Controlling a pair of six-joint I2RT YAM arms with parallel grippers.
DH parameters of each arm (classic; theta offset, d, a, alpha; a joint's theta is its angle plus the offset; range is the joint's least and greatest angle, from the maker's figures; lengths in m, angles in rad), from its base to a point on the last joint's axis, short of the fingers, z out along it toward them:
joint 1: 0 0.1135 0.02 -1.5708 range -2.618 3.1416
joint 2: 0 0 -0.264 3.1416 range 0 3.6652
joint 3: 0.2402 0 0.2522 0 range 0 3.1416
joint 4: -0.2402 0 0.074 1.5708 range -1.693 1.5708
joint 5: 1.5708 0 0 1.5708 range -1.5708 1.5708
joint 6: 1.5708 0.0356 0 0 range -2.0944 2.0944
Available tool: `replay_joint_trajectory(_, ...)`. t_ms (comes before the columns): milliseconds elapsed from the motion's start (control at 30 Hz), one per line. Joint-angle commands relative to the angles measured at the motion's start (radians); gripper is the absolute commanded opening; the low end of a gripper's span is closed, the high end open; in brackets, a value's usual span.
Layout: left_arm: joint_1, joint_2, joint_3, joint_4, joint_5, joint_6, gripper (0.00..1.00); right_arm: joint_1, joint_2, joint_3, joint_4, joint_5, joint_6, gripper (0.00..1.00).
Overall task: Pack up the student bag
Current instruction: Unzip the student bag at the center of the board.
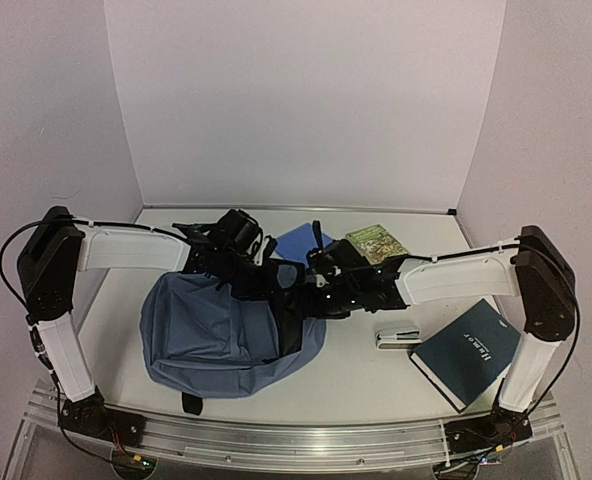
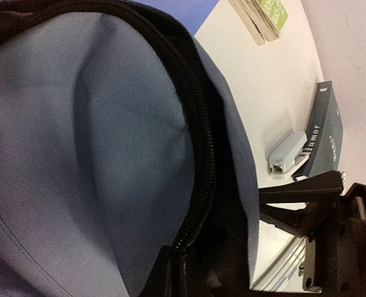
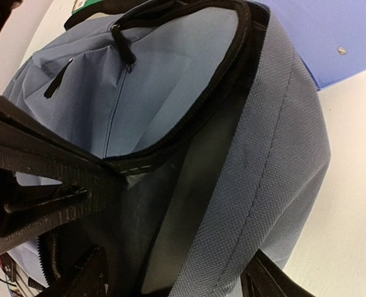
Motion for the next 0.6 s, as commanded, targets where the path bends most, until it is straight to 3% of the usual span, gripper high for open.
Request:
replay_joint_trajectory(0,0.001,-0.095,-0.03,-0.022,-0.1,0.001,0.0,0.006,-0.004,0.049,-0.016,0.122,0.022,0.64)
replay_joint_trajectory(167,0.017,-0.208,-0.09,-0.031,-0.17,-0.014,0.0,0.004,0.058,0.091,-0.107,0.241,0.023,0.48)
replay_joint_trajectory(367,0.132,-0.353,-0.192,-0.066,-0.175,-0.02,0.0,-0.021,0.062,0.108,-0.143,0.305,0.043,0.02)
replay_joint_trajectory(567,0.292,-0.538,-0.246,-0.149,-0.207,0.018,0.0,-0.104,-0.033,0.063,-0.168,0.359,0.032,0.0)
